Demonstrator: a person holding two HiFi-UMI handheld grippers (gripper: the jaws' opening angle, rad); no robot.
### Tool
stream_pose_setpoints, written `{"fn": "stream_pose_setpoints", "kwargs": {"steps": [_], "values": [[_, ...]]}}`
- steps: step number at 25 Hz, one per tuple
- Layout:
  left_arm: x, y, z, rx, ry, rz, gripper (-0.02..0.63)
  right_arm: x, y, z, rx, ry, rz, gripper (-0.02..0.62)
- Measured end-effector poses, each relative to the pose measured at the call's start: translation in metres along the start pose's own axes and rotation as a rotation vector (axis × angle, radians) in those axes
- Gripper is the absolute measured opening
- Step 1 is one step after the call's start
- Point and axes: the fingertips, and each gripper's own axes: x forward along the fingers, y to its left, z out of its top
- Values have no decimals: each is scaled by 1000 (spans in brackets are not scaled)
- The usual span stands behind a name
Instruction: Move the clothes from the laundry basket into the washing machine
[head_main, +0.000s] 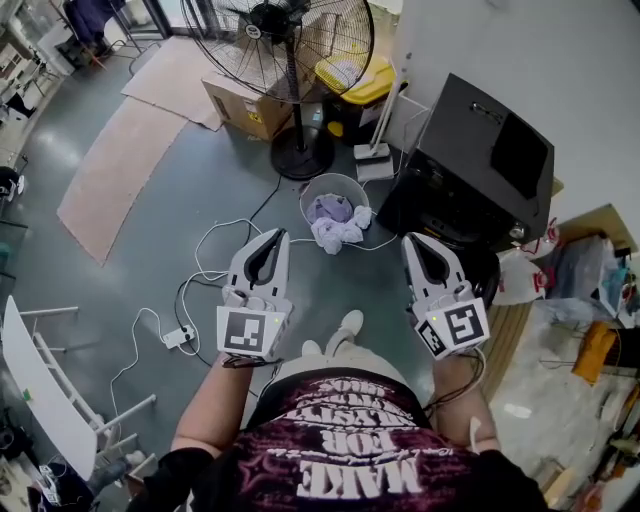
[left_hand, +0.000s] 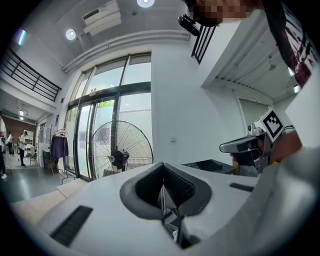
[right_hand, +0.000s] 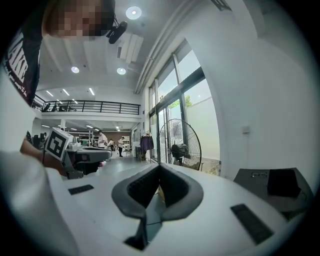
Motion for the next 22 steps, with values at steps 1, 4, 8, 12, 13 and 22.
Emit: {"fn": "stream_pose_setpoints", "kwargs": {"steps": [1,4,8,12,13,22], "values": [[7,0,1,6,3,3,5,4,-8,0,2,-2,3,3],[30,3,6,17,8,19,5,16,-31,1,10,-1,10,4],[56,5,4,25,26,42,5,31,-63,0,26,0,21,4],[79,-1,8,36,23,70,5,43,-89,-7,36,7,58,4],[81,-4,9,39,21,77,5,45,-92,-10,35,10,66,4],[84,-5,-15,40,82,129,5,60,-104,-43,55,63,117,4]]}}
